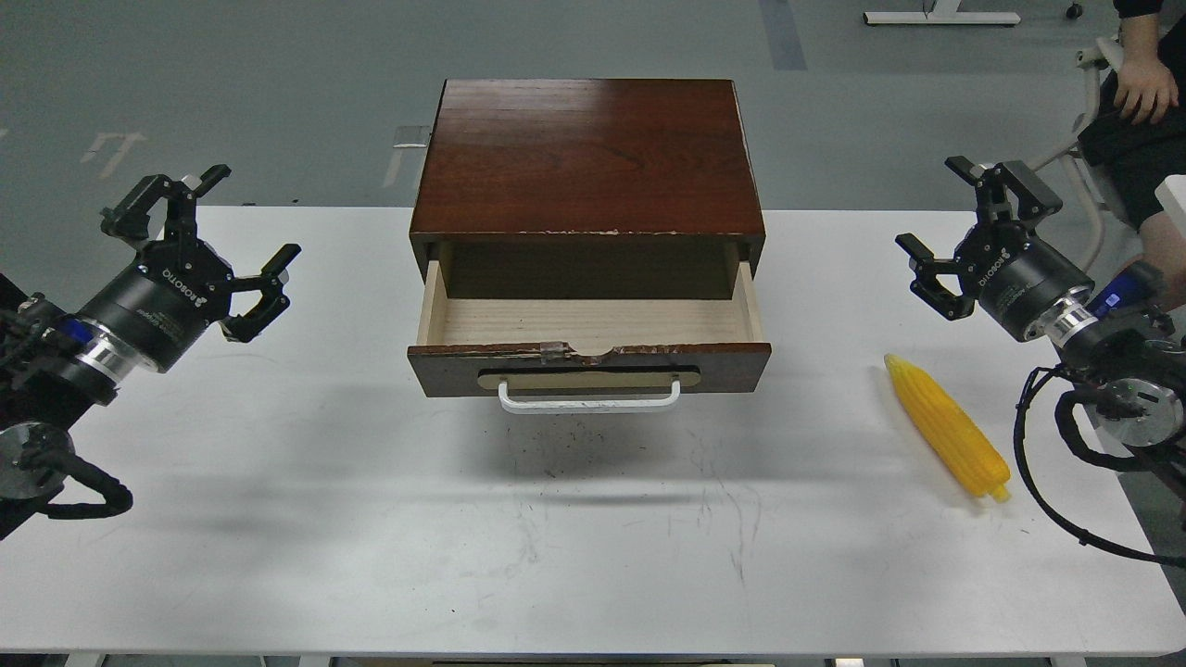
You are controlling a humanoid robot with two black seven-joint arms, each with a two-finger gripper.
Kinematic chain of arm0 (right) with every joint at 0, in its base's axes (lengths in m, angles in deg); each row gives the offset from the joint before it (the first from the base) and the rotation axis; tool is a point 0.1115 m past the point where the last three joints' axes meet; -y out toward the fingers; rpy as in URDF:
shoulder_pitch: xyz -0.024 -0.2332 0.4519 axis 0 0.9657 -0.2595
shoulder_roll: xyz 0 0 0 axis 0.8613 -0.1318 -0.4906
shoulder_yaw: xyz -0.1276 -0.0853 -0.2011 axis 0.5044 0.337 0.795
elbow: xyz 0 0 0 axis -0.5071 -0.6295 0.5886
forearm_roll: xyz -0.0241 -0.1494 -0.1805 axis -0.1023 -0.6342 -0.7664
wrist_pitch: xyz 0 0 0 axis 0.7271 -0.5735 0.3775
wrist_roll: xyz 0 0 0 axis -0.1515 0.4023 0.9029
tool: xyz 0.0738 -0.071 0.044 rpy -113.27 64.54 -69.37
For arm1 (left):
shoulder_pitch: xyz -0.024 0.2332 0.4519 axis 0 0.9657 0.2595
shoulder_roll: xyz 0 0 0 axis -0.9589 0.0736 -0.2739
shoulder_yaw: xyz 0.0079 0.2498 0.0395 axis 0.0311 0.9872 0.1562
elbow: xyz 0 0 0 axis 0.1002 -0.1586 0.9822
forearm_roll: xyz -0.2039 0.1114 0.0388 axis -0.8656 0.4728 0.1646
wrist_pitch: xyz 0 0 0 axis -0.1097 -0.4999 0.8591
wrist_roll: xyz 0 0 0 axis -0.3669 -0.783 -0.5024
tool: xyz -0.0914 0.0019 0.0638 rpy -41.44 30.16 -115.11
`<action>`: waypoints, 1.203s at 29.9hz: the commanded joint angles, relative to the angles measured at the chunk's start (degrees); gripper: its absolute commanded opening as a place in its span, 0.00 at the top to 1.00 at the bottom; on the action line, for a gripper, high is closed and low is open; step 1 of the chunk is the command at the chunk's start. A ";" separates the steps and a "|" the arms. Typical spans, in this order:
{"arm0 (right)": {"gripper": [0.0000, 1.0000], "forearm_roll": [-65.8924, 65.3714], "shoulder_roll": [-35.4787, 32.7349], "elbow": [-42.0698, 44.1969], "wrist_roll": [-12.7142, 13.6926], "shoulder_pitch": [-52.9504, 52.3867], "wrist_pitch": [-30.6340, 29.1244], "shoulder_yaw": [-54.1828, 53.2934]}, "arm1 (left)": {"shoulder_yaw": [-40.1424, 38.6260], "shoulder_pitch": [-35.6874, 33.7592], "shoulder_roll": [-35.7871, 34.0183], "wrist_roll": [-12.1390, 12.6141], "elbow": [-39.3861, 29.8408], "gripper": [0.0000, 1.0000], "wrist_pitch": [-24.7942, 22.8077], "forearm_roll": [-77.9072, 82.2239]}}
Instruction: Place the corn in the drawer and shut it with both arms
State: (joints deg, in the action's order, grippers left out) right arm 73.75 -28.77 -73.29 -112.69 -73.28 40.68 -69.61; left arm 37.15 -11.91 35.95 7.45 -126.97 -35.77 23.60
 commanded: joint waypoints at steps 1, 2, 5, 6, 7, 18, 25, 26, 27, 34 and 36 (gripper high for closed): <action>0.00 0.00 -0.15 0.08 0.00 0.21 0.00 0.00 | 0.04 0.00 0.81 0.09 0.03 0.01 0.00 0.15; 0.00 0.00 -0.15 0.08 0.00 0.29 0.00 0.00 | 0.04 0.00 0.98 0.09 0.03 0.01 0.00 0.15; 0.00 0.00 -0.33 0.08 0.00 0.47 0.00 0.00 | 0.13 0.00 1.69 0.35 0.03 0.01 0.00 0.24; 0.00 0.00 -0.50 0.08 0.00 0.47 0.00 0.00 | 0.13 0.00 1.86 0.35 0.12 0.01 0.00 0.24; 0.00 0.00 -0.59 -0.01 0.00 0.47 0.00 0.17 | 0.13 0.09 2.04 0.53 0.38 0.01 0.00 0.24; 0.00 -15.28 -6.57 -1.94 0.00 -1.64 0.00 0.35 | -0.05 -0.96 1.78 0.44 5.47 0.01 0.00 0.15; 0.00 -25.91 -10.08 -4.93 0.00 -4.18 0.00 0.97 | -0.84 -1.76 2.04 0.44 9.70 0.01 0.00 0.06; 0.00 -30.89 -11.04 -5.89 0.00 -5.14 0.00 1.14 | -0.75 -1.84 2.30 0.44 9.27 0.01 0.00 0.15; 0.00 -35.55 -11.92 -6.85 0.00 -5.76 0.00 1.14 | -0.66 -1.76 2.82 0.44 9.00 0.01 0.00 0.15; 0.00 -57.11 -15.62 -11.96 0.00 -9.54 0.00 2.81 | -0.66 -1.58 2.92 0.09 7.68 0.01 0.00 0.15; 0.00 -61.76 -15.71 -12.05 0.00 -11.38 0.00 4.99 | -0.66 -1.58 3.01 0.09 7.59 0.01 0.00 0.15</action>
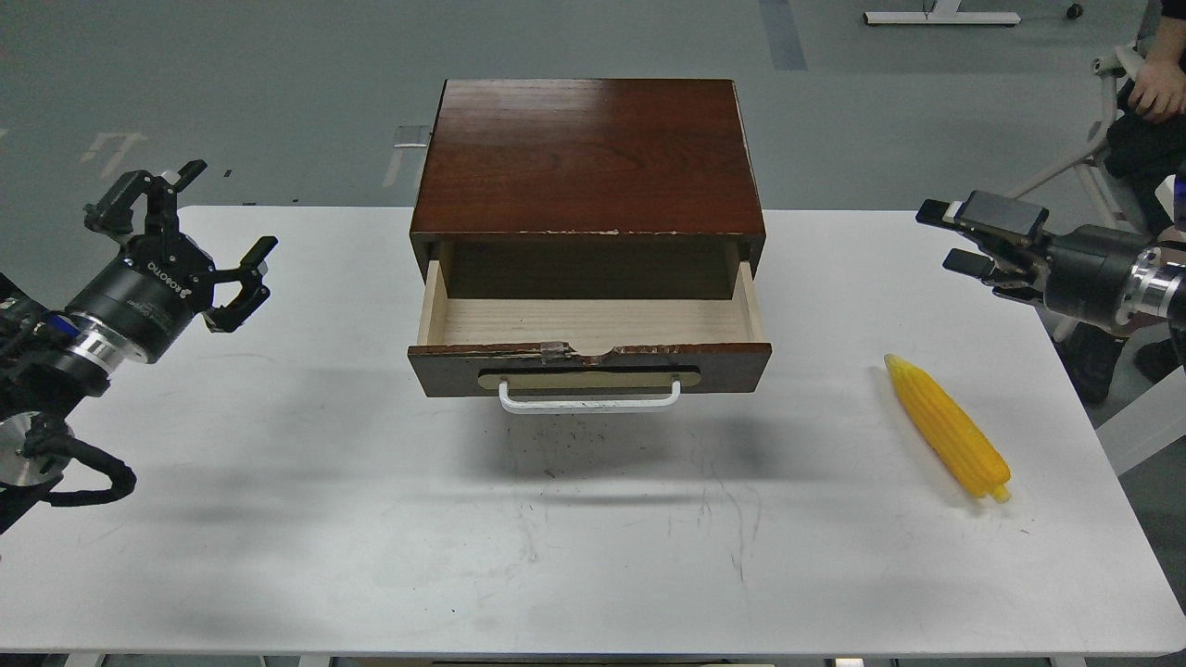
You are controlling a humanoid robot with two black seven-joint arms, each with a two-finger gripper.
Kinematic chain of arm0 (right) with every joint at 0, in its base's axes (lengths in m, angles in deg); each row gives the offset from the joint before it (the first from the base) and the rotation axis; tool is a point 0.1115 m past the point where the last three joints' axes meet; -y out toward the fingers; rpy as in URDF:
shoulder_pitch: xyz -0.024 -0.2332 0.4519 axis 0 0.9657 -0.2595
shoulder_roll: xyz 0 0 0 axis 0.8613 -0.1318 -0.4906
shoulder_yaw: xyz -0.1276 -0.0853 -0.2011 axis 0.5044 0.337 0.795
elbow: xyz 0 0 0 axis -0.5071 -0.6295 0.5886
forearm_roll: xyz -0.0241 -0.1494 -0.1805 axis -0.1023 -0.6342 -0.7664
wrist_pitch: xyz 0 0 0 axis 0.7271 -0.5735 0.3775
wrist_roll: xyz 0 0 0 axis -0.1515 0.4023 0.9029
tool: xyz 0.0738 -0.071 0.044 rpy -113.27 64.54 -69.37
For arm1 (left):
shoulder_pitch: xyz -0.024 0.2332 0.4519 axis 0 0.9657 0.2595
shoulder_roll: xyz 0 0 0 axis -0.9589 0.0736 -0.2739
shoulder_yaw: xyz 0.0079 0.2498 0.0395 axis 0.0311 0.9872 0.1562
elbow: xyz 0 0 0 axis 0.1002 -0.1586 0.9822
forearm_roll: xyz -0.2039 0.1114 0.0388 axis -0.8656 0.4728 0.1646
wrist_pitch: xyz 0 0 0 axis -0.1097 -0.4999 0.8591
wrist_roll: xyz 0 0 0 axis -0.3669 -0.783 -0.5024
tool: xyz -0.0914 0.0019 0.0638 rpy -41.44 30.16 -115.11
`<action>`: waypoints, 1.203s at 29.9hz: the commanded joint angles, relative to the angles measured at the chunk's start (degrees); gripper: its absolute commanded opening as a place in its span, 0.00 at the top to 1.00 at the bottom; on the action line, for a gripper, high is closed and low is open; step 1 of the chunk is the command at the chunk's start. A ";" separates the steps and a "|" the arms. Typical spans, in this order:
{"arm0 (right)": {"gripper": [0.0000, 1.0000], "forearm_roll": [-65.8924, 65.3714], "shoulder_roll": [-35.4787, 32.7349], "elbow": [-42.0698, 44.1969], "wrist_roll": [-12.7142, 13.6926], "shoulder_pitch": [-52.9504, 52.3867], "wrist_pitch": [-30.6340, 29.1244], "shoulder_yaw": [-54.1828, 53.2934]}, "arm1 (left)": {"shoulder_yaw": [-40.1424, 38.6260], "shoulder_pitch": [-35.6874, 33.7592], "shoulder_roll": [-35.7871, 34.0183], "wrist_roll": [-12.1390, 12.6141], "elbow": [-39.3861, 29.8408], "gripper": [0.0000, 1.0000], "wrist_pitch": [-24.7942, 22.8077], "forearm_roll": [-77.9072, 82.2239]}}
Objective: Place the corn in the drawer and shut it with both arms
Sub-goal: 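Reach the right gripper down to the yellow corn cob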
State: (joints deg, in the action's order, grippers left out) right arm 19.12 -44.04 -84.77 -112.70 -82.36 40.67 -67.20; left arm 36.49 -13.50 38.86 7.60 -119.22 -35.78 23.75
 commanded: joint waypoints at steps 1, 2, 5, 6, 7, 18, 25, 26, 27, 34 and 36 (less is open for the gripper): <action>0.00 -9.51 -0.45 -0.57 0.01 -3.53 0.02 4.60 | -0.09 0.01 0.10 -0.06 -0.16 0.01 0.00 0.00; 0.00 -10.67 -0.45 -0.57 0.01 -4.15 0.02 5.75 | -0.09 0.01 0.19 -0.06 -0.16 0.01 0.00 0.00; 0.00 -14.80 -0.19 -0.57 0.01 -6.26 0.68 10.76 | -0.09 0.01 0.28 -0.06 -1.30 0.01 0.00 0.00; 0.00 -16.90 -0.01 -0.48 0.01 -7.05 2.69 13.39 | -0.09 0.09 0.19 -0.06 -1.74 0.01 0.00 0.09; 0.00 -17.88 -0.01 -0.48 0.01 -7.41 3.75 14.63 | -0.09 0.09 0.19 -0.06 -1.91 0.01 0.00 0.09; 0.00 -27.91 2.36 0.22 0.01 -7.50 10.70 22.90 | -0.09 0.09 0.27 -0.06 -2.09 0.01 0.00 0.09; 0.00 -28.61 2.54 1.89 0.01 -7.24 10.79 26.33 | -0.09 0.09 0.19 -0.06 -2.09 0.01 0.00 0.09; 0.00 -28.70 2.54 1.98 0.01 -7.15 10.88 26.51 | -0.09 0.09 0.19 -0.06 -2.09 0.01 0.00 0.09; 0.00 -28.70 2.54 2.07 0.01 -7.15 10.79 26.51 | -0.09 0.09 0.19 -0.06 -2.09 0.01 0.00 0.09; 0.00 -29.31 2.54 2.24 0.01 -6.01 11.14 28.09 | -0.09 0.09 0.19 -0.06 -2.09 0.01 0.00 0.09; 0.02 -29.31 2.54 2.24 0.01 -5.74 11.14 28.18 | -0.09 0.09 0.19 -0.06 -2.09 0.01 0.00 0.09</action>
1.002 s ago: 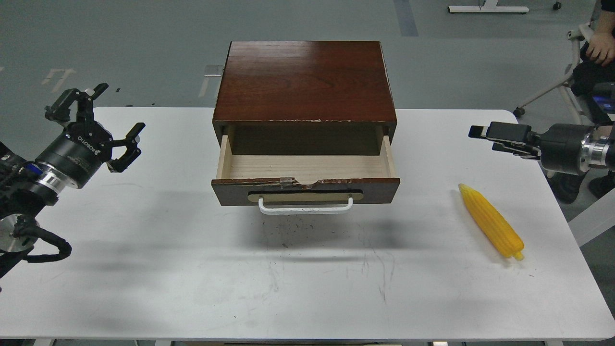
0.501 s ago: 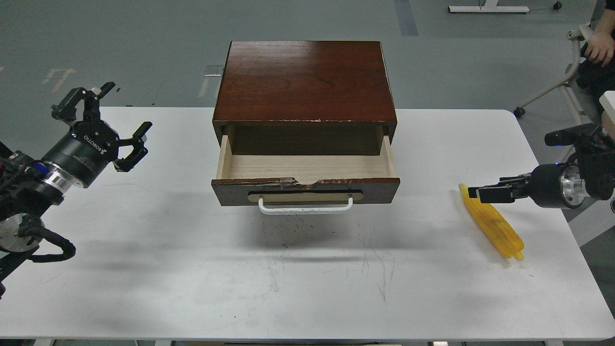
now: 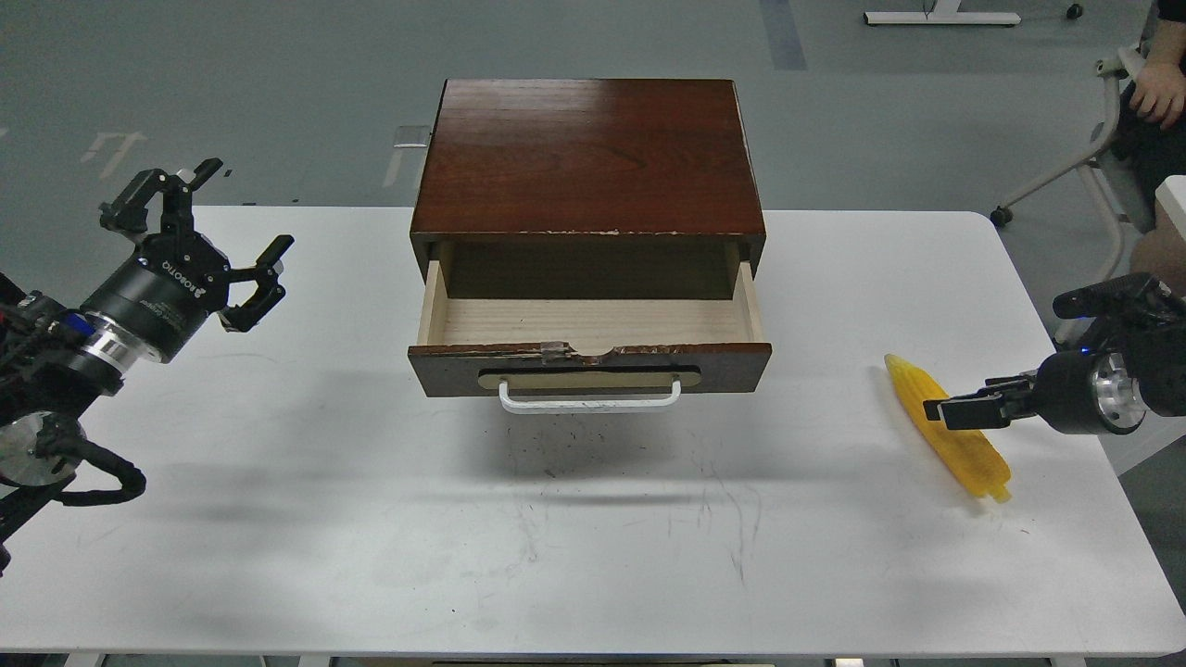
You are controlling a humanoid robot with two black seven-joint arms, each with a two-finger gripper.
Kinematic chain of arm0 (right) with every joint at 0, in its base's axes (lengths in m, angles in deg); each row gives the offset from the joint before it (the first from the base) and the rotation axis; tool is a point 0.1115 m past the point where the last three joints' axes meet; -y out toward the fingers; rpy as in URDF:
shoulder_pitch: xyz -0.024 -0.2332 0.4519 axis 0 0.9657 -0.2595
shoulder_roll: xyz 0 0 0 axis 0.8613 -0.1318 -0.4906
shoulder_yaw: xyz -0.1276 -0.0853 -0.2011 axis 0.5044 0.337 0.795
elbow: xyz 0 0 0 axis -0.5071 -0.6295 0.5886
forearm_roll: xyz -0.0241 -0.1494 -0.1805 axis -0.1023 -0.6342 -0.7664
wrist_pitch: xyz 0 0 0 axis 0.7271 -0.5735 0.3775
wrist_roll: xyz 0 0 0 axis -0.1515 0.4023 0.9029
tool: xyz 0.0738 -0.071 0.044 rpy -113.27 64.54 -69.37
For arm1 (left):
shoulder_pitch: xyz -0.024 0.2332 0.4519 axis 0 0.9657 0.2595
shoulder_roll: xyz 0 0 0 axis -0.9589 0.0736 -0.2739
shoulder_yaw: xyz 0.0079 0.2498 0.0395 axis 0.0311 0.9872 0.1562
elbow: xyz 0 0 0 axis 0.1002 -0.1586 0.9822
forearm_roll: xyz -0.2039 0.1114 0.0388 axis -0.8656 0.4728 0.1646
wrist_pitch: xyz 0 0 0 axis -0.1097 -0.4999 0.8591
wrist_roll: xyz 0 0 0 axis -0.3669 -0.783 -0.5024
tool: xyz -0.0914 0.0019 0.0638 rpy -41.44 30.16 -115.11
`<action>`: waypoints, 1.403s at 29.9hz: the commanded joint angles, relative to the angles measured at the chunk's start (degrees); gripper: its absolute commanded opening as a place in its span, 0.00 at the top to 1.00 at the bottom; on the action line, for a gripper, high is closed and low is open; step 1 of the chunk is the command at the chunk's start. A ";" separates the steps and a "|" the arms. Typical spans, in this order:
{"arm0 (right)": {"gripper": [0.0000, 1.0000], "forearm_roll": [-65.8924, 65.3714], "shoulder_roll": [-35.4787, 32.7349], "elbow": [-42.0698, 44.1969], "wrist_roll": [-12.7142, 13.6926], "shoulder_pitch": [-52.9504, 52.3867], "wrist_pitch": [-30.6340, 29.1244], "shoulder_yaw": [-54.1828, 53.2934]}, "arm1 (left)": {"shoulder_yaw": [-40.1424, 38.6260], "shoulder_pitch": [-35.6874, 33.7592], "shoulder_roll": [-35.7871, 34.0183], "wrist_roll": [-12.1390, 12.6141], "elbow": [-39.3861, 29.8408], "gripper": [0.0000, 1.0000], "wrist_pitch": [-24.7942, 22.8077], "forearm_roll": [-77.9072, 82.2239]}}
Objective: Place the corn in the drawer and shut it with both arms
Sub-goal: 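Reach the right gripper down to the yellow corn cob, then grasp the corn cob with the right gripper and lift it, then carry the corn over the open drawer and lower it inside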
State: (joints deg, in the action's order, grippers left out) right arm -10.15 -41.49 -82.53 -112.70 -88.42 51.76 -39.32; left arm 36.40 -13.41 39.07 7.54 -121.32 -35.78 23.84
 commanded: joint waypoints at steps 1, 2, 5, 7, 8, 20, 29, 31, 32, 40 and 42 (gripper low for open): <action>0.04 -0.04 0.00 0.00 0.01 0.67 0.14 0.30 | -0.08 0.00 -0.02 0.00 0.01 0.01 0.00 0.00; 0.04 -0.04 0.00 0.00 0.01 0.85 0.14 0.30 | 0.00 0.00 -0.11 0.00 0.01 0.01 0.00 0.00; 0.15 -0.04 0.00 -0.09 0.01 1.11 0.14 0.30 | -0.09 0.00 -0.11 0.00 0.01 0.01 0.00 0.00; 0.28 -0.04 0.00 -0.17 0.01 1.55 0.14 0.21 | -0.09 0.00 -0.11 0.00 0.01 0.01 0.00 0.00; 0.28 -0.04 0.00 -0.17 0.01 1.55 0.14 0.21 | -0.09 0.00 -0.11 0.00 0.01 0.01 0.00 0.00; 0.97 0.75 -0.62 -1.84 0.01 0.50 0.14 -0.23 | -0.09 0.00 -0.28 0.00 0.01 0.01 0.00 0.00; 0.97 2.06 -2.20 -5.79 0.01 -11.78 -0.12 -0.58 | -0.09 0.00 -0.55 0.00 0.01 0.01 0.00 0.00; 0.96 4.61 -2.11 -6.76 0.01 -16.01 -0.48 -0.32 | -0.09 -0.09 -0.46 0.00 -0.08 0.01 0.00 0.00; 0.96 5.92 -1.85 -7.38 0.01 -18.64 -0.74 -0.14 | -0.09 -0.09 -0.46 0.00 -0.08 0.01 0.00 0.00; 0.96 6.90 4.03 -10.89 0.01 -31.31 -2.68 1.44 | -0.09 -0.18 -0.72 0.00 -0.08 0.01 0.00 0.00; 0.96 6.90 7.10 -11.34 0.01 -35.17 -2.68 3.72 | -0.09 -0.18 -0.81 0.09 -0.08 0.01 0.00 0.00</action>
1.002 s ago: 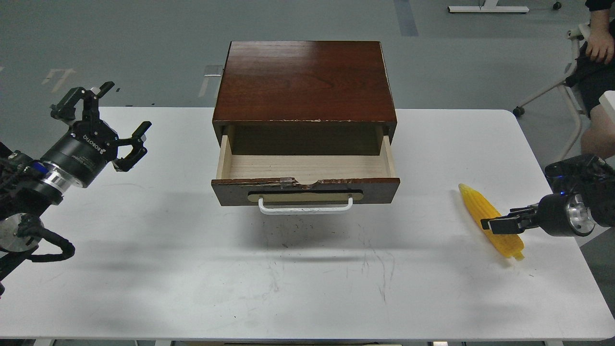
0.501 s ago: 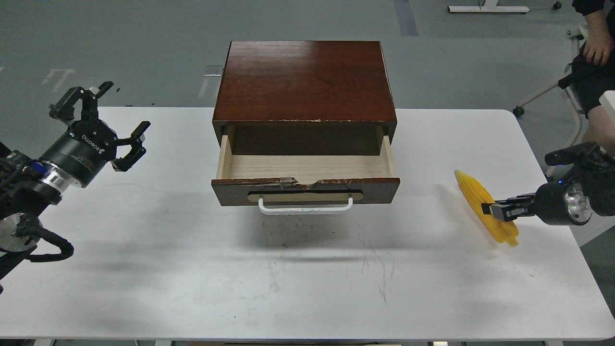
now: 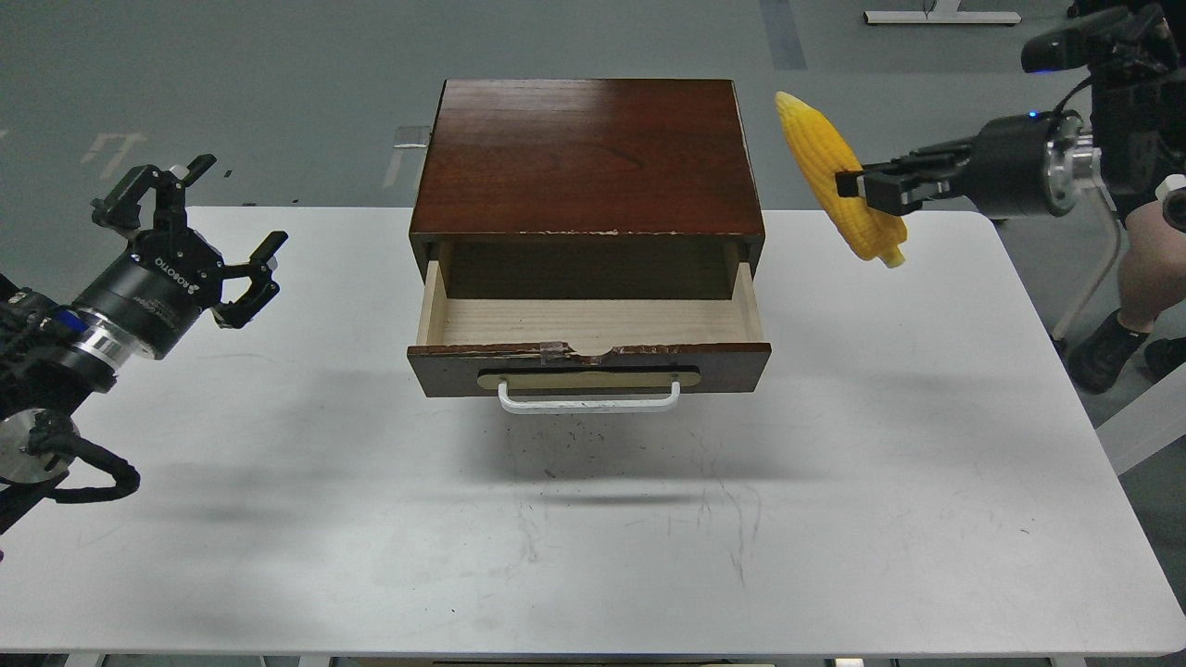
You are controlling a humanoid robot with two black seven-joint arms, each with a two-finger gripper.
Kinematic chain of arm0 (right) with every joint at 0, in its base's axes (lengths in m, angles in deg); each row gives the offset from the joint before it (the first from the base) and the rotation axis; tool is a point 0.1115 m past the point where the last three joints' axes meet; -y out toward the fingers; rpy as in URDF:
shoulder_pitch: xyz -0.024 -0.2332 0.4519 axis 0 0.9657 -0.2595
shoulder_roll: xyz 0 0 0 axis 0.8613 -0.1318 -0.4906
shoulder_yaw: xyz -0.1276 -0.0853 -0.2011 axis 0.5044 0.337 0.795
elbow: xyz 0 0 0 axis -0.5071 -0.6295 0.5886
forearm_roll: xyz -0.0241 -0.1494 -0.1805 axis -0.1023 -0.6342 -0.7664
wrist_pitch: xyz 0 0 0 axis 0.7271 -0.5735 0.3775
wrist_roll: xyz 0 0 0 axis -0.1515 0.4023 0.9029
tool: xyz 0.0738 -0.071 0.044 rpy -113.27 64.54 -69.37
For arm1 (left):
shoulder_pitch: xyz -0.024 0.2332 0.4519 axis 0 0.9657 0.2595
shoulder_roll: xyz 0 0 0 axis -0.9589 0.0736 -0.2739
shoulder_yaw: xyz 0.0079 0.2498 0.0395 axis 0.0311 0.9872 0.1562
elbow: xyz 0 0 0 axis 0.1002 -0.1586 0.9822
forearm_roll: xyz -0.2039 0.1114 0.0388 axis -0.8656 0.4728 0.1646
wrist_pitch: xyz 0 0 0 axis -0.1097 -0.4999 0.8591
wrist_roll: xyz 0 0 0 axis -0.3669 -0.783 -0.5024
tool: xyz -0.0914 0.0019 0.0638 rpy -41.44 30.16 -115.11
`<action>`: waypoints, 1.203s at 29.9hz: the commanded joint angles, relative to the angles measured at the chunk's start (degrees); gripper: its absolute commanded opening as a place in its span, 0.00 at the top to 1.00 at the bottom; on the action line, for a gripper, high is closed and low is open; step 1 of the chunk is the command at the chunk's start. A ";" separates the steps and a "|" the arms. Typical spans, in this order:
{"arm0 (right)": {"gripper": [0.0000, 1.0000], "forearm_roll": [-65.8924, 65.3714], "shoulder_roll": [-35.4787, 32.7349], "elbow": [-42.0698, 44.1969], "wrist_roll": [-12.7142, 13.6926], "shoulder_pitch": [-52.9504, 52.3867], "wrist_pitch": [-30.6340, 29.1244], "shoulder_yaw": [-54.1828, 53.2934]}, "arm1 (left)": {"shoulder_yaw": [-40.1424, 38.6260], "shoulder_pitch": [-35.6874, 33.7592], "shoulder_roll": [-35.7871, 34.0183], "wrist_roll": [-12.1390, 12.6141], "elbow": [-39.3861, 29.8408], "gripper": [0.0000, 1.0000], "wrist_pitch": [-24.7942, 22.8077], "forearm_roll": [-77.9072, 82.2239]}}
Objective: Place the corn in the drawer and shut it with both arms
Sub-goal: 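Carry the corn over the open drawer and lower it inside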
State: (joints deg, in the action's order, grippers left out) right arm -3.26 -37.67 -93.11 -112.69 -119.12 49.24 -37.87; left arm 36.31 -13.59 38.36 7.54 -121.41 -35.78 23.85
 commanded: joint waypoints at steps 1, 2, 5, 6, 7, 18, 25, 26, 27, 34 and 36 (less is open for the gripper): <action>0.96 -0.07 5.81 -0.76 0.00 -7.02 -0.07 4.19 | 0.00 0.00 -0.02 0.09 0.01 0.01 0.00 -0.01; 0.96 -0.08 8.36 -0.76 0.00 -9.13 0.11 6.29 | 0.00 0.00 -0.02 0.09 0.01 0.01 0.00 -0.01; 0.96 -0.25 13.20 -0.76 0.00 -12.21 0.37 8.85 | 0.00 0.00 -0.10 0.00 0.01 0.01 0.00 -0.01; 0.96 -0.34 14.44 -0.76 0.00 -12.92 0.46 9.30 | 0.00 0.00 -0.10 0.00 0.01 0.01 0.00 -0.01; 0.96 -0.69 16.80 -0.76 0.00 -13.89 0.63 10.09 | 0.00 0.00 -0.19 0.00 0.01 0.01 0.00 -0.01; 0.96 -5.26 30.44 -0.76 0.00 -19.08 9.95 18.18 | 0.00 0.09 -0.98 0.00 0.01 0.01 0.00 -0.01; 0.96 -6.67 34.48 0.64 0.00 -18.21 17.58 24.85 | 0.00 0.09 -1.51 0.00 0.01 0.01 0.00 -0.01; 0.96 -6.67 34.58 0.82 0.00 -18.03 18.12 25.21 | 0.00 0.09 -1.51 0.00 0.01 0.01 0.00 -0.01; 0.96 -6.67 35.01 0.91 0.00 -17.42 18.82 25.82 | -0.08 0.09 -1.60 0.00 0.01 0.01 0.00 -0.01; 0.88 -6.76 35.81 2.14 0.00 -15.13 19.00 26.27 | -0.08 0.18 -1.77 0.00 0.01 0.01 0.00 -0.01; 0.86 -6.76 35.81 2.49 0.00 -14.52 18.92 26.27 | -0.08 0.18 -1.77 0.00 0.01 0.01 0.00 -0.01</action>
State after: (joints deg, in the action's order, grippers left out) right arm -10.01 -1.97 -91.30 -112.69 -134.48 68.21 -11.64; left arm 36.23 -13.42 36.59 7.54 -121.40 -35.78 23.84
